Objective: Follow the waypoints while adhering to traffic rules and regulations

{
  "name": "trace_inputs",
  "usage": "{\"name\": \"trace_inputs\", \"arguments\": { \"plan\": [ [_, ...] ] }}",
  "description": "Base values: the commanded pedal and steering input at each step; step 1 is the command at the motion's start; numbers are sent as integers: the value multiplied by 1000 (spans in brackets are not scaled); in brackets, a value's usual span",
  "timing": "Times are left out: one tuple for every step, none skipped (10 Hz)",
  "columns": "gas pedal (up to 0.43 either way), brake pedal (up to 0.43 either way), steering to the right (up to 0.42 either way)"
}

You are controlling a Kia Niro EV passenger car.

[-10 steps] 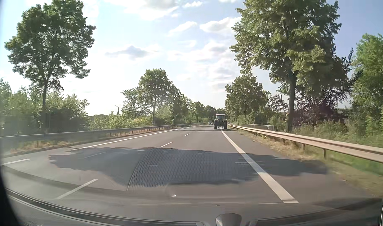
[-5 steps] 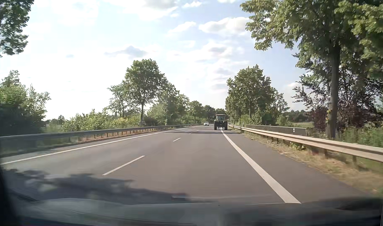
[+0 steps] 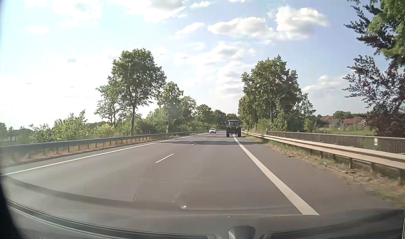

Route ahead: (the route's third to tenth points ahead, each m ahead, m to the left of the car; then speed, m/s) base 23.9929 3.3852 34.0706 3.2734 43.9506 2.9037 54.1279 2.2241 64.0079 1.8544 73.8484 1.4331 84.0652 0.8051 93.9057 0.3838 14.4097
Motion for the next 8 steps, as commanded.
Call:
{"name": "trace_inputs", "arguments": {
  "plan": [
    [0,6,7],
    [0,6,7],
    [0,6,7],
    [0,6,7],
    [0,6,7],
    [0,6,7],
    [0,6,7],
    [0,6,7]
  ]
}}
